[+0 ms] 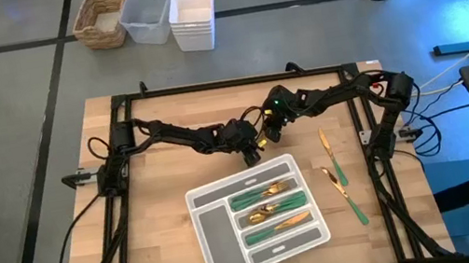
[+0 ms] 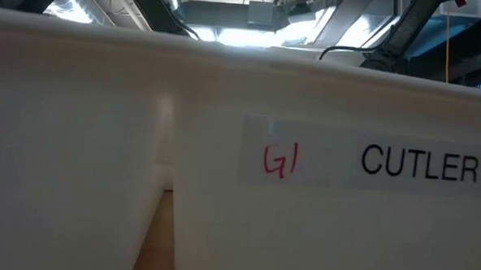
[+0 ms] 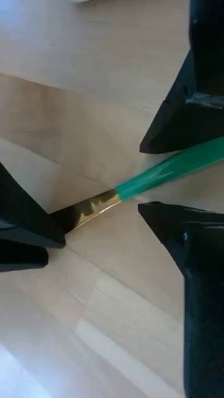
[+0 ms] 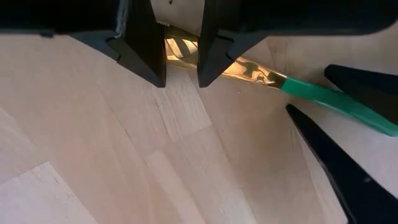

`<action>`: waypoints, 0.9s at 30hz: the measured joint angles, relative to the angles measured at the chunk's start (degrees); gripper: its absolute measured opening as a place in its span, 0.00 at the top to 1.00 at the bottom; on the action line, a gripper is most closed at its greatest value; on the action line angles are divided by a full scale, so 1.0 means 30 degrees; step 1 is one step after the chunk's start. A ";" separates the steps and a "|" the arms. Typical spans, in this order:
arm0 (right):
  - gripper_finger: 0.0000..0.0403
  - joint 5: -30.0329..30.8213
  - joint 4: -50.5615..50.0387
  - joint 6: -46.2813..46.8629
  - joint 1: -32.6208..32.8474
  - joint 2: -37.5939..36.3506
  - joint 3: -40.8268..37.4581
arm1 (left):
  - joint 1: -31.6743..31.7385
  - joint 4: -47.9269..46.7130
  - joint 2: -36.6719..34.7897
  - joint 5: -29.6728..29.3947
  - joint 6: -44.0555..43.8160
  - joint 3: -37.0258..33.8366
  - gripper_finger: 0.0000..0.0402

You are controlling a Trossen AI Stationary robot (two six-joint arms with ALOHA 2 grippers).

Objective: Sort silverware
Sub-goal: Put the green knife into the white silverware tray

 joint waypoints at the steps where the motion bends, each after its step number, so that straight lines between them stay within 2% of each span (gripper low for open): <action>1: 0.75 0.0003 -0.0002 0.0010 0.0004 0.0000 0.0000 | -0.0035 0.0071 0.0111 -0.0157 -0.0011 0.0004 0.66; 5: 0.75 -0.0134 -0.0013 0.0245 0.0006 0.0000 0.0000 | -0.0096 -0.0254 0.0253 -0.1218 -0.0123 0.0047 0.66; 8: 0.75 -0.1037 -0.0072 0.0454 -0.0036 0.0000 0.0007 | -0.0146 -0.0472 0.0295 -0.2380 0.0319 0.0047 0.66; 15: 0.75 -0.2113 -0.1436 0.0439 -0.0015 -0.0031 0.0051 | 0.0046 -0.0589 0.0328 -0.2759 0.0496 0.0033 0.67; 18: 0.75 -0.2294 -0.1739 0.0439 -0.0015 -0.0043 0.0051 | 0.0163 -0.0589 0.0340 -0.2752 0.0575 0.0011 0.71; 27: 0.75 -0.4848 -0.2020 0.0432 -0.0022 -0.0007 0.0000 | 0.0322 -0.0785 0.0340 -0.2306 0.0701 -0.0011 0.86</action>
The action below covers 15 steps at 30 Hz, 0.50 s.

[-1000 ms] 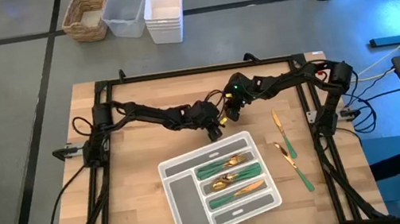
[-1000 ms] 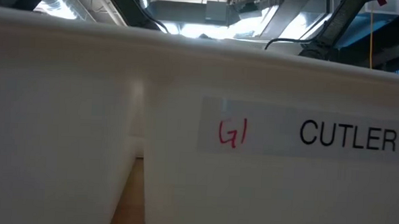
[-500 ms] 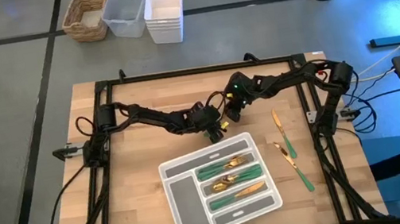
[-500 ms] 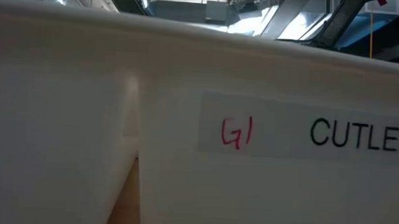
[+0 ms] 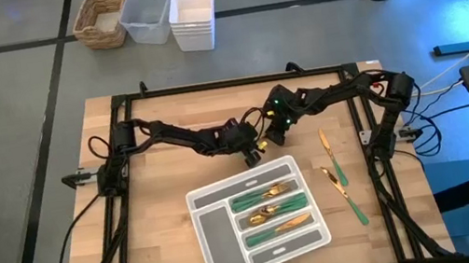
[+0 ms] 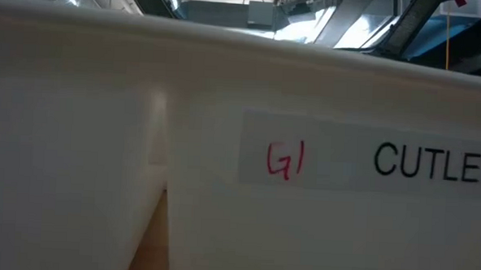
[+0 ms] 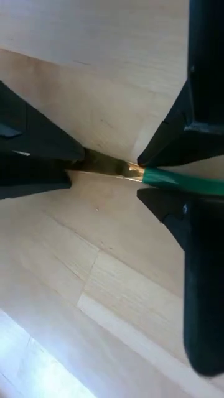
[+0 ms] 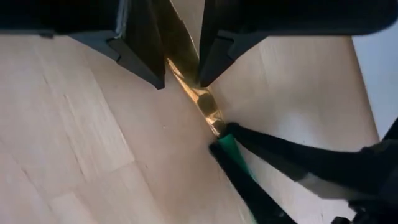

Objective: Sort silverware
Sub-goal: Put the green knife into the white silverware tray

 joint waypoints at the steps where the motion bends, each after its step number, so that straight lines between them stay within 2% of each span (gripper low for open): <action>1: 0.75 -0.0027 0.0000 0.0000 0.0000 0.0000 0.0000 | 0.0006 -0.0069 0.0000 0.0076 0.0041 0.0000 0.88; 6: 0.75 0.0371 0.0144 0.0000 0.0007 -0.0075 -0.0007 | 0.0042 -0.0165 -0.0015 0.0977 0.0104 -0.0011 0.95; 15: 0.75 0.0846 0.0204 -0.0232 0.0058 -0.1795 -0.0117 | 0.0049 -0.0117 -0.0029 0.1303 -0.0256 -0.0022 0.95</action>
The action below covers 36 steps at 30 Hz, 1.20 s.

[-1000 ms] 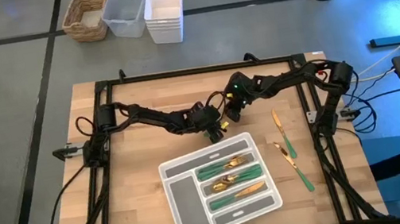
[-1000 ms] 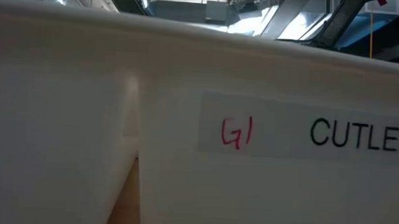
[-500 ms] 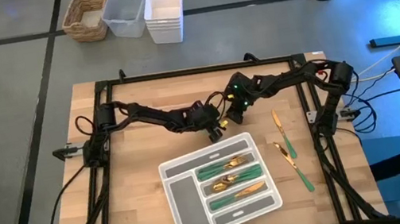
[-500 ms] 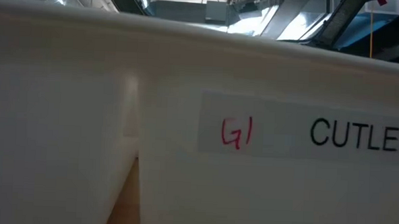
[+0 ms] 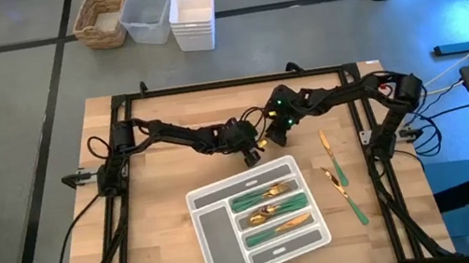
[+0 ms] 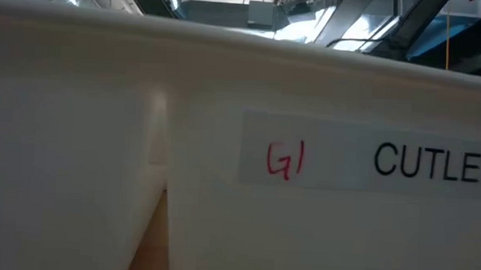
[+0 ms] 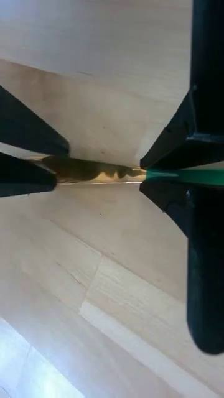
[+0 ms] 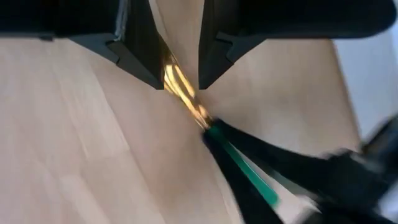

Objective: Sort silverware
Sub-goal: Put the green knife into the white silverware tray

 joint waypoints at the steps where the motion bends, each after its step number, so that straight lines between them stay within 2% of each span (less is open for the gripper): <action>1: 0.75 0.0015 -0.0006 -0.0242 0.0000 -0.0245 0.0007 | 0.0000 -0.0112 -0.0001 0.0031 -0.0203 0.0080 0.96; 8: 0.75 0.0150 -0.0204 -0.0680 -0.0022 -0.1427 0.0051 | 0.0379 -0.0404 0.0036 0.1783 -0.0941 0.0824 0.95; 14: 0.75 0.0202 -0.1094 -0.0950 -0.0036 -0.1998 0.0080 | 0.1124 -0.0452 0.0072 0.4109 -0.2119 0.1144 0.95; 23: 0.75 0.0720 -0.2718 -0.4187 0.0725 -0.2023 0.0087 | 0.2030 -0.0401 0.0101 0.6459 -0.3361 0.1159 0.93; 29: 0.75 0.2510 -0.2699 -0.5739 0.2096 -0.1979 0.0095 | 0.2251 -0.0347 0.0109 0.7688 -0.3737 0.1159 0.93; 36: 0.75 0.4776 -0.2702 -0.5836 0.3020 -0.1979 0.0102 | 0.2244 -0.0263 0.0109 0.8850 -0.4203 0.1159 0.93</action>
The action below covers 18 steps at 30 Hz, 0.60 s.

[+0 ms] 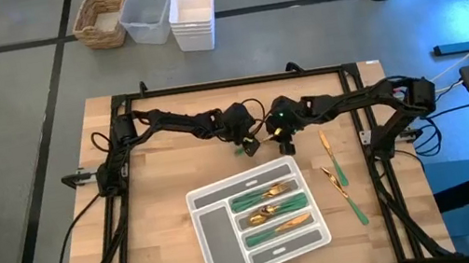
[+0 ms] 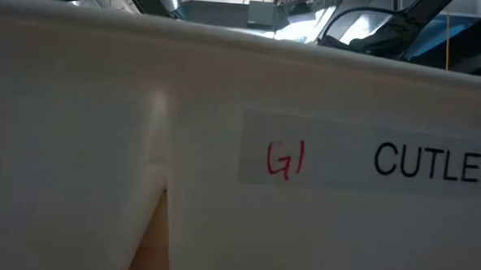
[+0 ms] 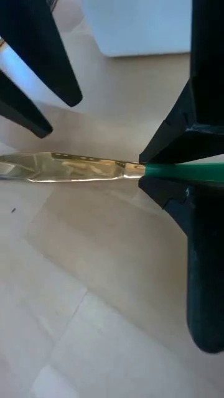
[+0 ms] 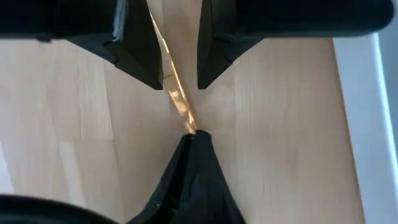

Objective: Sort silverware
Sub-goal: Put the green knife into the white silverware tray

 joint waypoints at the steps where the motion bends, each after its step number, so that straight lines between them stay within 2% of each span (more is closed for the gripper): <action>1: 0.75 0.0230 0.0007 -0.0011 0.0117 0.0000 0.0000 | 0.0000 0.0000 0.0000 0.0154 -0.0127 0.0000 0.93; 8: 0.75 0.0780 -0.0008 -0.0970 0.0991 0.0000 0.0000 | 0.0381 0.0046 0.0029 0.1474 -0.0908 0.0000 0.93; 18: 0.75 0.4687 -0.0536 -0.1471 0.2504 -0.0437 0.0007 | 0.1445 0.0445 -0.0142 0.3136 -0.1761 -0.0007 0.93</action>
